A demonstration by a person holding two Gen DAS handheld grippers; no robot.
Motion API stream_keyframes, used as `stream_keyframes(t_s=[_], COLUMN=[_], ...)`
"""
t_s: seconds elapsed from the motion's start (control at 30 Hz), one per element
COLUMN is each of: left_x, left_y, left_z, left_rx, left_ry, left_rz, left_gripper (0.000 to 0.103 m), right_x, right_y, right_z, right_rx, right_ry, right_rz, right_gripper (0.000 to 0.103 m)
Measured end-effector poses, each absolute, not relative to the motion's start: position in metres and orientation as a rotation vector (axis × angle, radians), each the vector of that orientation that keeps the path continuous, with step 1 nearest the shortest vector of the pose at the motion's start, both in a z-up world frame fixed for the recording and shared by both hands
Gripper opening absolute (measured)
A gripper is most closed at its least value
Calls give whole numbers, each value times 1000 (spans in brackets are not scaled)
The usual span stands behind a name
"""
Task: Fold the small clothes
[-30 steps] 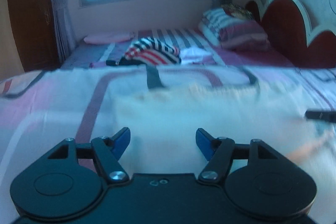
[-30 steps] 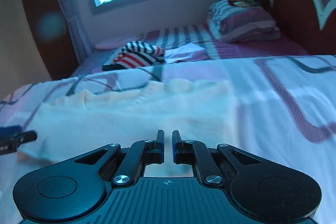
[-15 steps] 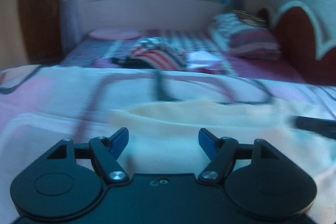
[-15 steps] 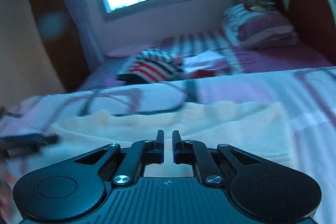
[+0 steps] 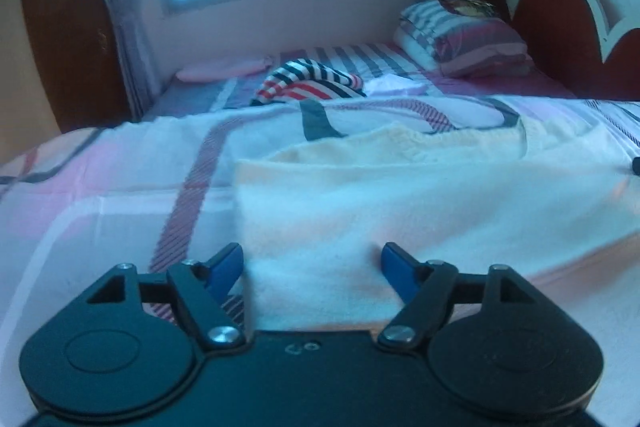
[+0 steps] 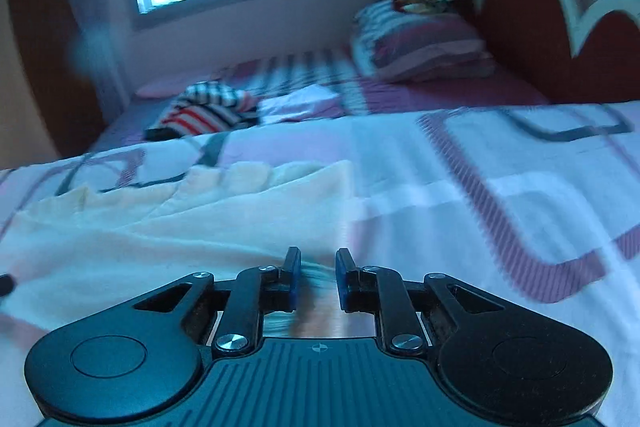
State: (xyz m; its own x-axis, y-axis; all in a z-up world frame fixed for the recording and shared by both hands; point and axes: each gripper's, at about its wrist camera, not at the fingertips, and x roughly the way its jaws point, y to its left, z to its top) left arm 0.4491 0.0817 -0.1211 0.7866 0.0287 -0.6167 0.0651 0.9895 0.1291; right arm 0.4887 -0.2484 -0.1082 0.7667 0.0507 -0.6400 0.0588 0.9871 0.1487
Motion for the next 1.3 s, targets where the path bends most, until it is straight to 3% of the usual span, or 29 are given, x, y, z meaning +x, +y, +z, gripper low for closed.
stream_keyframes(t_s=[0.13,0.3,0.4,0.57,1.3], left_x=[428,434,429,435,437], left_y=[72,66,67,75,44], left_z=[-110,-126,-115,-126,-119], left_rx=[107,120,137,101,307], left_ry=[635,693,686,716,767], left_rz=[-70,-58,-24,-5,89], left_gripper=[74,78,74,79,79], right_x=[463,458,454,453,455], right_y=[-237,-225,-228,-231,-209], right_z=[-92,-115,-106,-116,-123], right_rx=[158,86,102,70,-130], right_ry=[651,703,693,711,745], right_rz=[90,97,92,134,172], right_gripper=[17,16,17,17,18])
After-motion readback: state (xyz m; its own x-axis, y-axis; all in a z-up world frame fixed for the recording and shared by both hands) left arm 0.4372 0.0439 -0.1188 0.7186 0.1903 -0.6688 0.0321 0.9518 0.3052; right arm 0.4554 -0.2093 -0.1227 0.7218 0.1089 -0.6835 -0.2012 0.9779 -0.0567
